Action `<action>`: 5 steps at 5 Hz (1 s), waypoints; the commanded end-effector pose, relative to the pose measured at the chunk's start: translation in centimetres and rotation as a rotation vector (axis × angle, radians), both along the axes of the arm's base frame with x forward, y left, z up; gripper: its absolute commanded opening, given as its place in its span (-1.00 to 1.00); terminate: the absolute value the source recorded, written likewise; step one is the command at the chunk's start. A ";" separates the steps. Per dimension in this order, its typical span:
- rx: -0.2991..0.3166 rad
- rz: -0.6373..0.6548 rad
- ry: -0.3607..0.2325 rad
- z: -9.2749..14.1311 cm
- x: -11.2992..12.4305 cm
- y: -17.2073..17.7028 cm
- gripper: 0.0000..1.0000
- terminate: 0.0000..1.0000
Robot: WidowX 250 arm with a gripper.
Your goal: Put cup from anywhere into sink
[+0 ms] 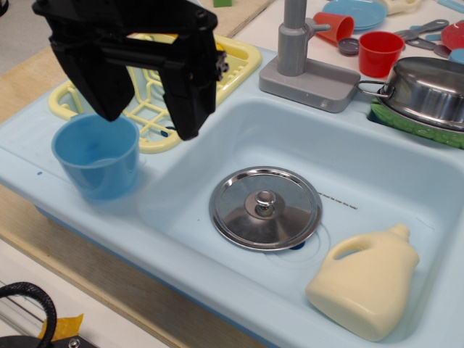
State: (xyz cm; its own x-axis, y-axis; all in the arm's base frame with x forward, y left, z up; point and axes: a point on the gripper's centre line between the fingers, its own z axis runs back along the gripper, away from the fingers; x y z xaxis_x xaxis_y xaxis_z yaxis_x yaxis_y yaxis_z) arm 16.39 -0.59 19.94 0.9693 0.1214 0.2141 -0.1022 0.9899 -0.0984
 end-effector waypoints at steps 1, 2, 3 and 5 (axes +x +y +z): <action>0.000 0.000 0.000 0.0 0.0 0.0 1.00 -1.00; 0.020 0.035 0.044 -0.5 -0.2 0.3 1.00 -1.00; 0.018 0.062 0.056 -1.4 -0.4 1.2 1.00 -1.00; -0.024 0.050 0.056 -3.6 -0.3 3.6 1.00 -1.00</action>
